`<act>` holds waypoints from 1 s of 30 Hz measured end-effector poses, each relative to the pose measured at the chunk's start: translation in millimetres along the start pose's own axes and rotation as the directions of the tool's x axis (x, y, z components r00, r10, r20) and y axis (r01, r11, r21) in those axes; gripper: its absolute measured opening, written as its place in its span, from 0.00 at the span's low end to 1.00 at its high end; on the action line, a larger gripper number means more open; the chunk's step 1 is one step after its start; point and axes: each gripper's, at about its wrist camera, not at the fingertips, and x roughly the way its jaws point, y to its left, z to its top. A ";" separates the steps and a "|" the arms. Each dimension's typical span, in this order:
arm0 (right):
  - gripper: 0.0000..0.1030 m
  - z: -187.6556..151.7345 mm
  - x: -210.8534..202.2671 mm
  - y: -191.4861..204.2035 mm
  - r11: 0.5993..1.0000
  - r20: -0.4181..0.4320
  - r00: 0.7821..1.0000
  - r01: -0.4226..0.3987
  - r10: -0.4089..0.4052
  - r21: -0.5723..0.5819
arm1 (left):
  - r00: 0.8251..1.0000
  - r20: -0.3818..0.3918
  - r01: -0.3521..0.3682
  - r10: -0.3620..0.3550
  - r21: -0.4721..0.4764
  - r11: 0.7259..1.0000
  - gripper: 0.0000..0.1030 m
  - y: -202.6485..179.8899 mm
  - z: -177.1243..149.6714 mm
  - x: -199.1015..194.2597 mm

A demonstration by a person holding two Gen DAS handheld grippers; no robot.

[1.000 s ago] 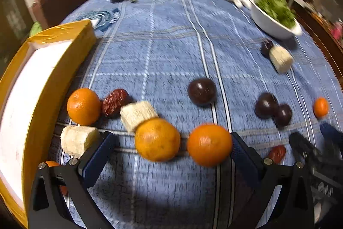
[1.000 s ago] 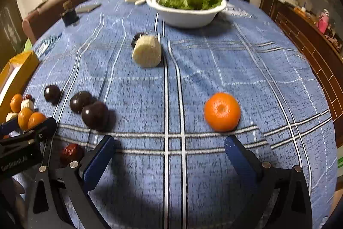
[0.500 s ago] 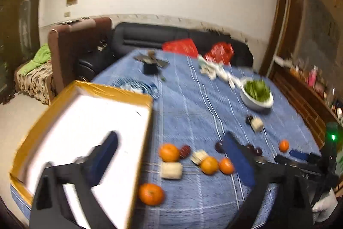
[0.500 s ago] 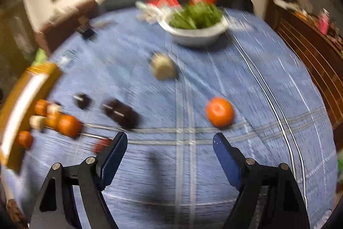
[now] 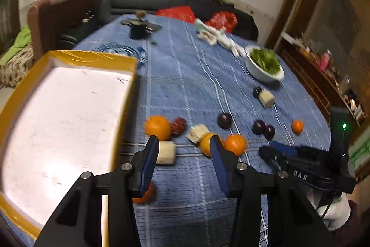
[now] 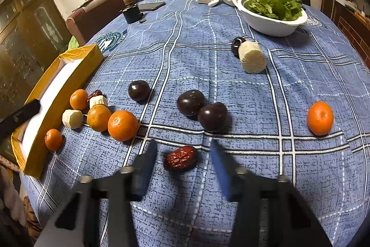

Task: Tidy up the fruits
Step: 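Grasp a large tangerine with the left tool while the right tool grasps a red date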

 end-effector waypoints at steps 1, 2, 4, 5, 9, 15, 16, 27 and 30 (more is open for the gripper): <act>0.30 0.3 1.4 -0.5 1.000 0.000 1.000 0.001 -0.001 0.000 | 1.000 -0.013 0.008 -0.008 0.015 1.000 0.43 -3.7 -1.3 3.2; 0.30 0.5 1.7 -2.7 1.000 0.006 1.000 -0.004 0.004 0.006 | 1.000 -0.028 0.011 -0.010 0.033 0.999 0.43 -8.8 -2.1 8.2; 0.30 -0.4 0.1 -8.1 0.999 0.029 0.999 -0.033 0.032 0.029 | 0.999 -0.054 0.008 -0.004 0.068 0.998 0.43 -17.1 -3.6 18.7; 0.30 -1.5 -0.7 -11.6 0.998 0.042 0.998 -0.050 0.049 0.042 | 0.998 -0.066 0.007 -0.002 0.082 0.997 0.43 -20.7 -4.1 24.4; 0.30 -0.6 -1.5 -17.1 0.994 0.053 0.996 -0.082 0.078 0.069 | 0.994 -0.107 0.015 -0.005 0.085 0.996 0.43 -25.3 -2.6 46.0; 0.30 -0.5 -1.1 -17.4 0.993 0.053 0.994 -0.095 0.092 0.066 | 0.989 -0.149 0.014 0.001 0.095 0.995 0.40 -32.1 -4.8 71.4; 0.30 -0.5 -1.1 -17.4 0.993 0.053 0.994 -0.097 0.094 0.066 | 0.990 -0.140 0.013 0.001 0.096 0.995 0.36 -32.5 -3.6 71.8; 0.30 -1.2 -12.8 -16.2 0.991 0.107 0.988 -0.120 0.114 0.054 | 0.997 -0.057 0.045 -0.045 -0.011 0.999 0.30 -15.3 -1.6 37.3; 0.30 -0.2 -27.0 -7.5 0.992 0.156 0.980 -0.127 0.121 0.025 | 0.999 -0.003 0.041 -0.041 -0.065 0.997 0.31 7.6 0.4 5.4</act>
